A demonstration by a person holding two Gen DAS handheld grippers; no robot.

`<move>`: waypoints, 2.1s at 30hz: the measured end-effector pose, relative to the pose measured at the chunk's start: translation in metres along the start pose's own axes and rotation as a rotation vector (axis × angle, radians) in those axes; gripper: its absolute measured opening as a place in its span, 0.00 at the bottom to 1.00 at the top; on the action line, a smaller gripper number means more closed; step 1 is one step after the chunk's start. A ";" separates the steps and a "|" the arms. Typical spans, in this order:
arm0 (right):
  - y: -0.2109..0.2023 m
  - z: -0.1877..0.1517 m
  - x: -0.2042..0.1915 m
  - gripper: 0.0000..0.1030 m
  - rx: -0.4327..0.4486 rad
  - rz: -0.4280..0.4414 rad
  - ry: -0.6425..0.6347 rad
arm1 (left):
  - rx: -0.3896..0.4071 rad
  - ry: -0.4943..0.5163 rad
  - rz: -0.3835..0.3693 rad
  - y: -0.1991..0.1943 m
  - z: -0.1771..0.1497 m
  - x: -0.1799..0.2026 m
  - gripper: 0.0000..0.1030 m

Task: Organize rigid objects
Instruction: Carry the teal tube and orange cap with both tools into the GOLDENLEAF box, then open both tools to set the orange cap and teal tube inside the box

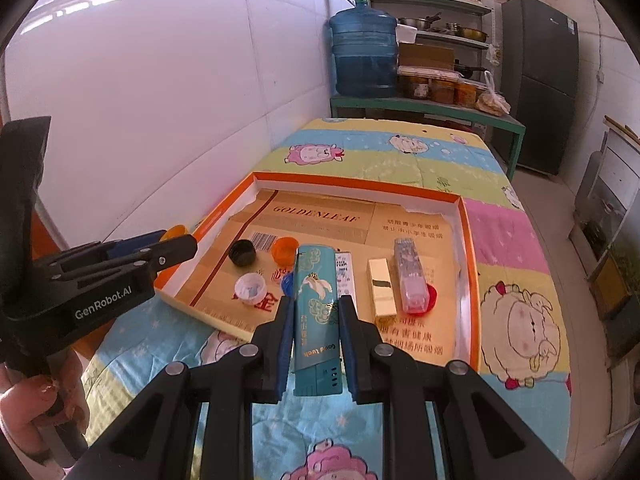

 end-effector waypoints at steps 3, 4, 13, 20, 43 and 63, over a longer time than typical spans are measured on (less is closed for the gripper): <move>0.006 0.004 0.002 0.22 -0.003 0.004 -0.003 | -0.009 -0.007 0.007 0.008 0.002 -0.003 0.30; 0.009 0.006 0.002 0.22 -0.005 0.007 -0.006 | -0.012 -0.009 0.010 0.010 0.002 -0.004 0.30; 0.029 0.016 0.010 0.22 -0.019 0.013 -0.011 | -0.066 -0.021 0.033 0.041 -0.001 -0.010 0.30; 0.047 0.015 0.021 0.22 -0.046 0.005 -0.003 | -0.099 -0.027 0.055 0.059 -0.004 -0.013 0.30; 0.083 0.007 0.021 0.22 -0.102 -0.007 -0.021 | -0.130 0.026 0.089 0.085 -0.016 -0.008 0.30; 0.089 0.005 0.019 0.22 -0.101 -0.014 -0.048 | -0.093 -0.024 0.036 0.070 -0.012 -0.013 0.36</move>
Point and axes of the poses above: each gripper's, at about its wrist camera, not at the fingertips, and y roughly the way its jaws point, x to its right, z to its top, the point moved 4 cm from there along y, roughly the way its jaws point, and after that the axes turned 2 degrees about -z, right-handed, at the moved point
